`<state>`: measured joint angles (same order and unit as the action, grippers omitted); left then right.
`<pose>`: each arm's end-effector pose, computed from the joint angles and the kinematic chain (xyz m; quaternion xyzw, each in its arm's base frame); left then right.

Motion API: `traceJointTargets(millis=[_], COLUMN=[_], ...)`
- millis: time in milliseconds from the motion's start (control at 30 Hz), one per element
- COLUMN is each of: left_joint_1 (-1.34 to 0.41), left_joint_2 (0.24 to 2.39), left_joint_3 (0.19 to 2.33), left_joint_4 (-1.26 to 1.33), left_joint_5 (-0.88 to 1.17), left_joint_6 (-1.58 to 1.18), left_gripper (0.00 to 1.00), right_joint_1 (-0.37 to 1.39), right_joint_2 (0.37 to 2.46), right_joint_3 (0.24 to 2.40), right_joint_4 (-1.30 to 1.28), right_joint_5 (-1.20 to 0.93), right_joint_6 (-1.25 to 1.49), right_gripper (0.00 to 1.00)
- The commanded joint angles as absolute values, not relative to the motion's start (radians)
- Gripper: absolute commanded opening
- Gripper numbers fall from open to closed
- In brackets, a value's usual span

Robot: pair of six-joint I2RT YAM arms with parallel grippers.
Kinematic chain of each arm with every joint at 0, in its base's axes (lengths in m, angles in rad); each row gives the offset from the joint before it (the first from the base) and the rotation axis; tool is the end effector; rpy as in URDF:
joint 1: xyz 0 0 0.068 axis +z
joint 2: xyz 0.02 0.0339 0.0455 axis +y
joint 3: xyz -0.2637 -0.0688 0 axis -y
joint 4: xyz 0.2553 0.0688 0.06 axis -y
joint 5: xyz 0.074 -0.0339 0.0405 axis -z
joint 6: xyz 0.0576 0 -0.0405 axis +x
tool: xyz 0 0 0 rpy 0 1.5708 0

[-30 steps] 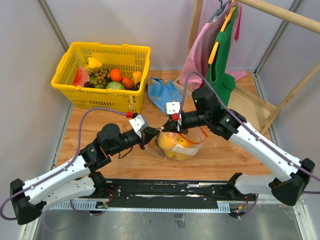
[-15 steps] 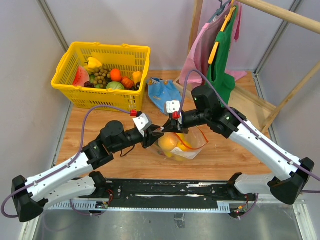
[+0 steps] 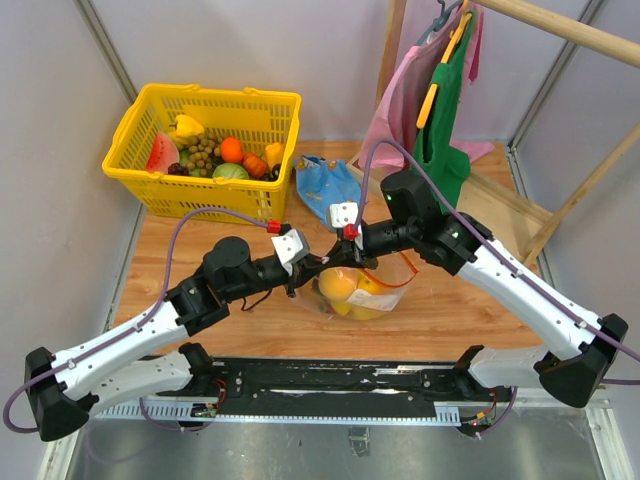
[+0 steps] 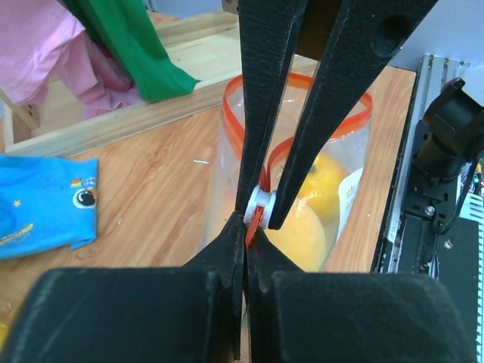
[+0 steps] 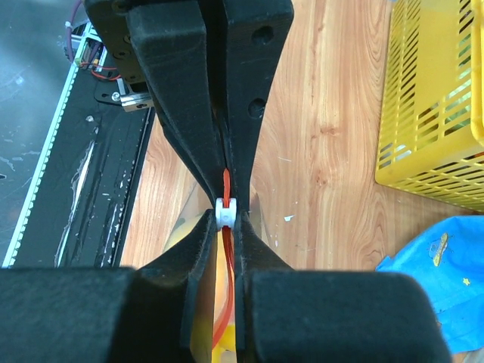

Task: Place the food in the zip-top bag and seal the zipper
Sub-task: Zip the zipper food storage bag at the center of the board.

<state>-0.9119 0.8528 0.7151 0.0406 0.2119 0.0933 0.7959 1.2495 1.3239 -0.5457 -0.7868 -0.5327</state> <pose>0.1357 -0.1951 0.3239 0.4170 0.6111 -0.3378 0.5818 0.1731 0.2350 0.3905 -0.6432 0.4966 0.3873 0.4355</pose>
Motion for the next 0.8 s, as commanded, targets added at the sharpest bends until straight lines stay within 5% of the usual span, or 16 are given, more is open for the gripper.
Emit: traceJointTargets(millis=[0,767], left_joint_1=[-0.910,-0.909], left_joint_2=[0.815,0.744], left_joint_3=[0.741,0.708], left_joint_4=[0.067,-0.015], left_joint_5=[0.207,-0.105], left_joint_6=[0.082,-0.028], left_gripper=[0.00,0.00], right_joint_1=[0.799,0.767], right_joint_2=[1.231,1.180], right_joint_3=[1.343,1.315], right_joint_4=[-0.634,-0.765], right_joint_5=[-0.698,-0.491], right_joint_6=[-0.570,-0.625], right_gripper=[0.01,0.01])
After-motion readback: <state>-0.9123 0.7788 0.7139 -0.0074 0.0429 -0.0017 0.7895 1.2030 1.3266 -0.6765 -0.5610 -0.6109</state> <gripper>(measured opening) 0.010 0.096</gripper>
